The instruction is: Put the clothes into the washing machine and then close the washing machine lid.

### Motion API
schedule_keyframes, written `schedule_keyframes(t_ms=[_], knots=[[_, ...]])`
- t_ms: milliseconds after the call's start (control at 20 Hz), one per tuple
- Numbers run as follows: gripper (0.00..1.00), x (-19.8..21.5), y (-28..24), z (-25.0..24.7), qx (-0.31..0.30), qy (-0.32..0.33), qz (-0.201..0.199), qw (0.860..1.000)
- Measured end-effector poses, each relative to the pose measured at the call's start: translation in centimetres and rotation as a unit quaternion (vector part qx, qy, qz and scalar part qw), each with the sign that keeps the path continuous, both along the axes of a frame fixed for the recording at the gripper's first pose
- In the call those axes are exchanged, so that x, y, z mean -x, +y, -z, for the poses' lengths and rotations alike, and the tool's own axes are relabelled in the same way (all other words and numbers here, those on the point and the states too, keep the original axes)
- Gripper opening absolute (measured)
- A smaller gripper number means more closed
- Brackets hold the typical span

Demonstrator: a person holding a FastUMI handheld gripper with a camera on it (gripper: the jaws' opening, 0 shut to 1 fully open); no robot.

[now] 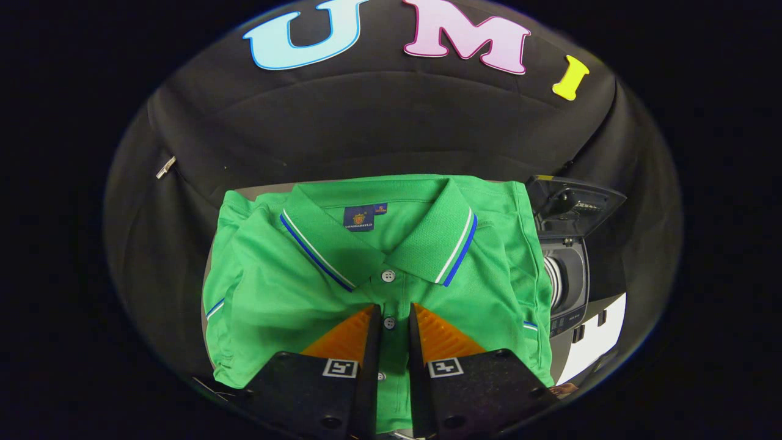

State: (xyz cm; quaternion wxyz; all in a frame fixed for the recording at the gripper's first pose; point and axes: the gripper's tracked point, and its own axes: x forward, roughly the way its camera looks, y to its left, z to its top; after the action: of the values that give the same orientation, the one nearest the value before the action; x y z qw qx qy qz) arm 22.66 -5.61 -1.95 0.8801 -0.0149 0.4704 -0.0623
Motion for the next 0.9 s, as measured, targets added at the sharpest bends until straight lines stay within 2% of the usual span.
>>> schedule_keyframes(t_ms=[50, 300, 550, 900], knots=[[0.07, 0.0, 0.0, 0.0, 0.001, -0.004, -0.002, 1.0], [0.07, -0.2, 0.0, -0.3, 0.009, -0.058, -0.009, 0.998], [0.06, -0.1, 0.5, -1.2, 0.036, -0.137, -0.045, 0.989], [0.06, 1.0, 1.2, -4.9, 0.018, -0.224, -0.042, 0.974]])
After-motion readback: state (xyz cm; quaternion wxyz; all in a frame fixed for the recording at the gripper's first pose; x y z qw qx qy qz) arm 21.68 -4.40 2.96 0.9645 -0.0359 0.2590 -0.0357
